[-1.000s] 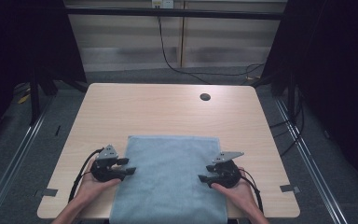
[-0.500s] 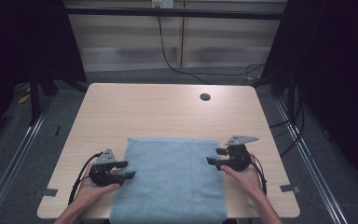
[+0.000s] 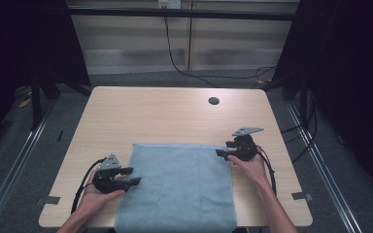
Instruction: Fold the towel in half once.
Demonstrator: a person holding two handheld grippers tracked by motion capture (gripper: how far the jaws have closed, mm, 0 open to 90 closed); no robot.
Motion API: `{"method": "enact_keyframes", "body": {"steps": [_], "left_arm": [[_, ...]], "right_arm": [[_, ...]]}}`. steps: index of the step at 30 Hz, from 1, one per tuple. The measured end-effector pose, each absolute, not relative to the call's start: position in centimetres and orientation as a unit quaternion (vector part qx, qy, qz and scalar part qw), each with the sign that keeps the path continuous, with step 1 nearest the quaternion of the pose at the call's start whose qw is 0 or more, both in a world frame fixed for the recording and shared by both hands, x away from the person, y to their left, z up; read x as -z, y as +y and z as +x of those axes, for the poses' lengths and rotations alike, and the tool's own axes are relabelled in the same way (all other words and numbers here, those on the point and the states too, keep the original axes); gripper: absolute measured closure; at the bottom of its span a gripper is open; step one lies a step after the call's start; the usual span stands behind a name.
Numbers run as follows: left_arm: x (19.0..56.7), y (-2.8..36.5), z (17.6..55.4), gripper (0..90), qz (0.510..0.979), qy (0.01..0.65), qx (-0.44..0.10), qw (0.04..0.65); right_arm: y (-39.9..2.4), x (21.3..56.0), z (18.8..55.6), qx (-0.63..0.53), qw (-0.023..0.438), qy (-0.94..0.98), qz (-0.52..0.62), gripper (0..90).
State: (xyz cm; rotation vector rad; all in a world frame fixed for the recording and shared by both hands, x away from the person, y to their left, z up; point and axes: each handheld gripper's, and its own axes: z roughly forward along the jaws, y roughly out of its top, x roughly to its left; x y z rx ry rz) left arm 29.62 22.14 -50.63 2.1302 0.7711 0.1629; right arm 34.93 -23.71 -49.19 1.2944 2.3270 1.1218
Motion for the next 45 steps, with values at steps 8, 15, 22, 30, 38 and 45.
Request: {"method": "enact_keyframes", "body": {"steps": [8,15,22,30,38,45], "left_arm": [[50.7,22.5,30.2,44.3,0.838,0.325,-0.037,0.437],[49.8,22.4,31.9,42.1,0.836,0.334,-0.05,0.433],[48.5,22.1,36.1,42.2,0.817,0.365,-0.082,0.439],[49.8,22.2,38.3,40.9,0.813,0.397,-0.088,0.417],[50.7,21.6,38.8,38.8,0.826,0.381,-0.095,0.404],[50.8,20.8,38.4,50.6,0.84,0.35,-0.105,0.402]], "right_arm": [[-23.1,50.8,34.8,-0.356,0.154,0.815,0.431,35.7],[-22.5,50.6,34.4,-0.367,0.141,0.82,0.417,73.7],[-22.4,50.7,34.4,-0.381,0.124,0.815,0.419,85.2],[-22.4,50.8,34.3,-0.385,0.129,0.814,0.416,85.2],[-22.3,50.8,34.2,-0.385,0.131,0.811,0.421,85.1],[-22.5,51.0,34.1,-0.395,0.122,0.805,0.425,85.0]]}}
